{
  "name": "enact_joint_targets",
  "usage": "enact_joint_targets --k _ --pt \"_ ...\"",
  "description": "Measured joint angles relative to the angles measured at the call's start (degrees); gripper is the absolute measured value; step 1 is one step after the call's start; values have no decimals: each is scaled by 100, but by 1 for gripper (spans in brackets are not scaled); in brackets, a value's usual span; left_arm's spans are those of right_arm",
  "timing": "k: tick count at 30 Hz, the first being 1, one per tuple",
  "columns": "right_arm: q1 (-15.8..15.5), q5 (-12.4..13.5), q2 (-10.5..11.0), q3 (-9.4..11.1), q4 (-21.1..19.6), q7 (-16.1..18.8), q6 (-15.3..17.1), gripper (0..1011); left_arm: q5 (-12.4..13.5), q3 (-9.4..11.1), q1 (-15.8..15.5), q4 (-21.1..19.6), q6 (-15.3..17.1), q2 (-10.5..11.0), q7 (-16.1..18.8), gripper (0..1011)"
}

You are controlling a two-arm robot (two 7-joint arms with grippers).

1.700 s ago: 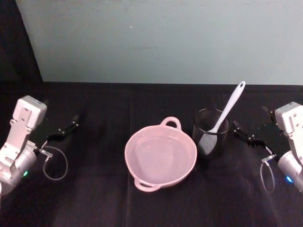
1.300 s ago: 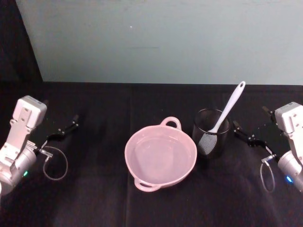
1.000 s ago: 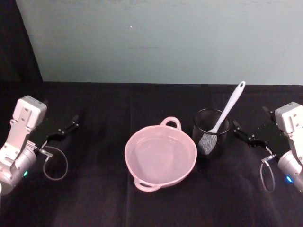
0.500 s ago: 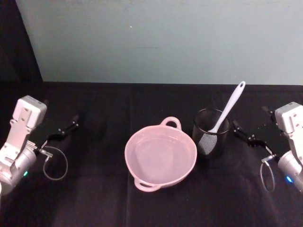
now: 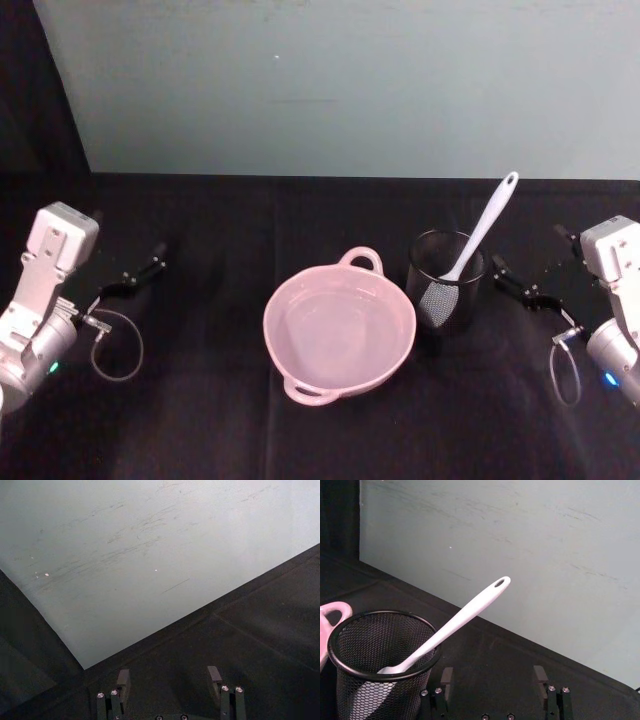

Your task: Use the one hand to pick up the spoon and stir the clear water in the bowl.

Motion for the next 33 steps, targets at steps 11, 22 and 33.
enact_joint_targets --k 11,22,33 --pt "-678 538 188 564 -788 121 177 1003 0 0 0 0 0 0 0 1005" --pt "-744 1982 -127 1139 -897 993 590 1003 0 0 0 0 0 0 0 1005" --pt "-115 3839 -923 1562 -93 2009 1503 1003 0 0 0 0 0 0 0 1005"
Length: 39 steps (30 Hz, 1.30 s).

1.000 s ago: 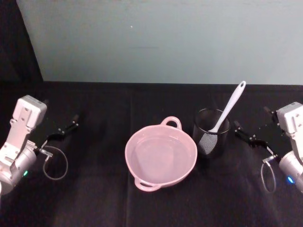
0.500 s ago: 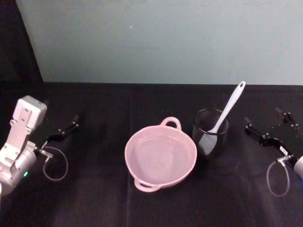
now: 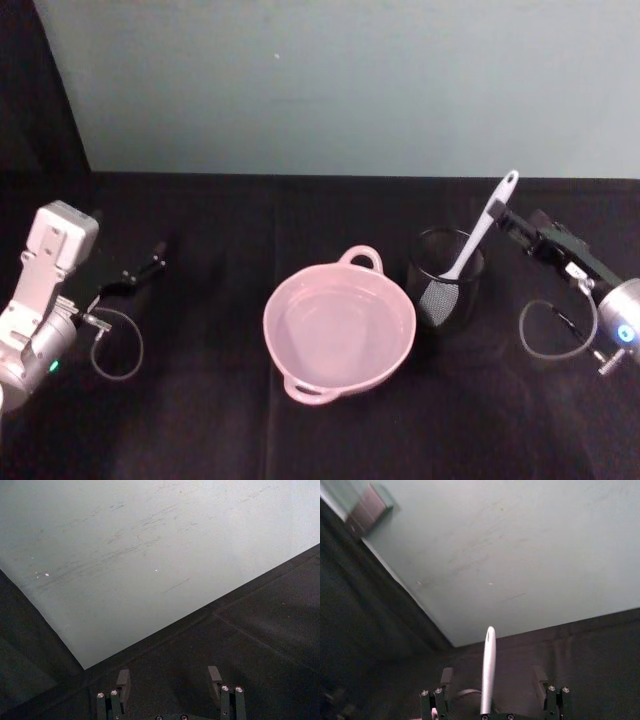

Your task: Use the one hand to pick up the spoon and stir the clear water in the bowl.

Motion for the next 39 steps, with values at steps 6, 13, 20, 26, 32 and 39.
enact_joint_targets --k 6,13,20,26,32,39 --pt "266 769 -141 58 339 311 544 1003 0 1 0 0 0 0 0 1005" --pt "514 1002 -128 -71 678 636 703 1003 0 1 0 0 0 0 0 1005" --pt "621 1063 -84 -177 851 880 583 1003 0 0 0 0 0 0 0 1005" --pt "707 1066 -5 -290 958 1001 496 947 0 0 0 0 0 0 0 1005" --pt "805 1105 86 -394 1050 1068 501 804 0 0 0 0 0 0 0 1005" --pt "881 1163 169 -500 1113 1103 507 574 0 0 0 0 0 0 0 1005"
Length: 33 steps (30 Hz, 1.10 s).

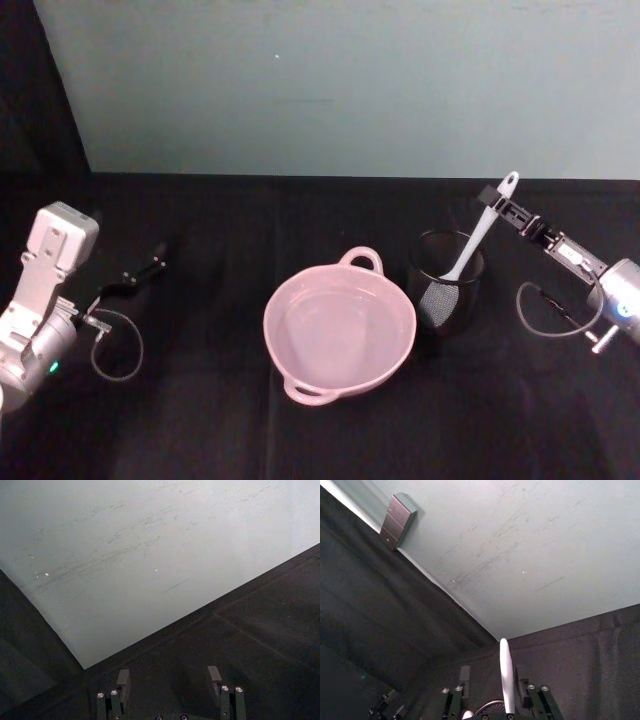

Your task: Use the one hand to pick up the spoon and stir the clear water in the bowl.

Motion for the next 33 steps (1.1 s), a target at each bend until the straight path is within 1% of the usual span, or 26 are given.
enact_joint_targets --k 7,8,9,10,11,12,14,15,17,19,20,23,24,26,27,30,33 --pt "55 37 76 -109 31 10 -26 367 0 0 0 0 0 0 0 1005" --pt "59 36 89 -122 28 10 -38 305 0 0 0 0 0 0 0 1005" --pt "65 25 118 -154 5 3 -70 283 0 0 0 0 0 0 0 1005" --pt "66 8 137 -175 -17 -5 -93 265 0 0 0 0 0 0 0 1005" --pt "68 -45 174 -213 -55 -17 -139 205 0 0 0 0 0 0 0 1005" --pt "68 -45 174 -213 -55 -17 -139 205 0 0 0 0 0 0 0 1005" --pt "61 -172 283 -280 -228 -92 -251 152 0 0 0 0 0 0 0 1005" --pt "61 -172 283 -280 -228 -92 -251 144 0 0 0 0 0 0 0 1005" --pt "34 -376 440 -358 -501 -185 -404 123 0 0 0 0 0 0 0 1005" --pt "20 -509 532 -397 -655 -244 -487 121 0 0 0 0 0 0 0 1005" --pt "11 -643 619 -432 -838 -304 -554 121 0 0 0 0 0 0 0 1005" --pt "11 -838 739 -465 -1076 -378 -624 121 0 0 0 0 0 0 0 1005" --pt "18 -965 817 -483 -1235 -417 -643 121 0 0 0 0 0 0 0 1005" --pt "35 -1082 894 -496 -1401 -453 -651 121 0 0 0 0 0 0 0 1005" --pt "56 -1192 962 -504 -1549 -480 -651 121 0 0 0 0 0 0 0 1005" --pt "98 -1356 1064 -518 -1768 -515 -628 121 0 0 0 0 0 0 0 1005" --pt "192 -1593 1194 -536 -2061 -543 -534 121 0 0 0 0 0 0 0 1005"
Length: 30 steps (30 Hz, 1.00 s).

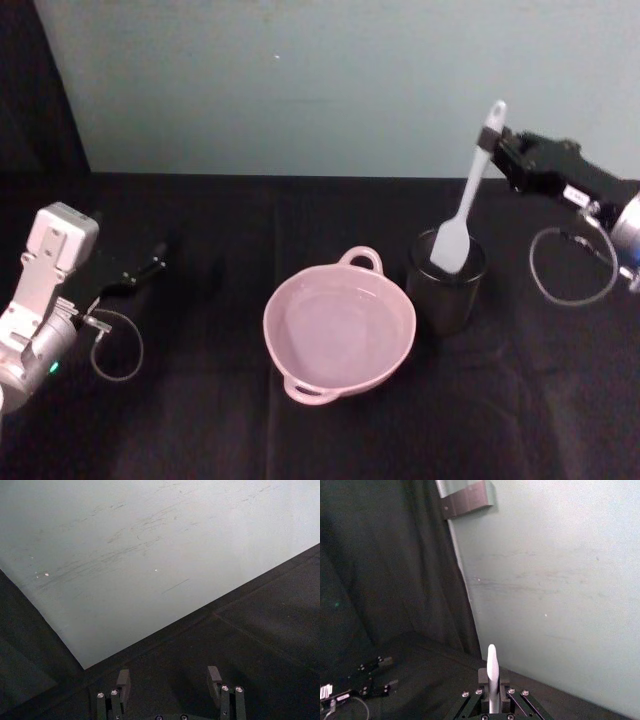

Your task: Use the one hand to pick up the spoon and stir the clear water in the bowl.

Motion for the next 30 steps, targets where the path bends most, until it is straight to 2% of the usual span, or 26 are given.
enact_joint_targets --k 4,9,30 --pt "83 -222 91 -15 -217 -46 110 121 0 0 0 0 0 0 0 1005" --pt "91 -356 115 -10 -365 -73 181 121 0 0 0 0 0 0 0 1005" --pt "94 -322 106 -3 -314 -73 175 121 0 0 0 0 0 0 0 1005"
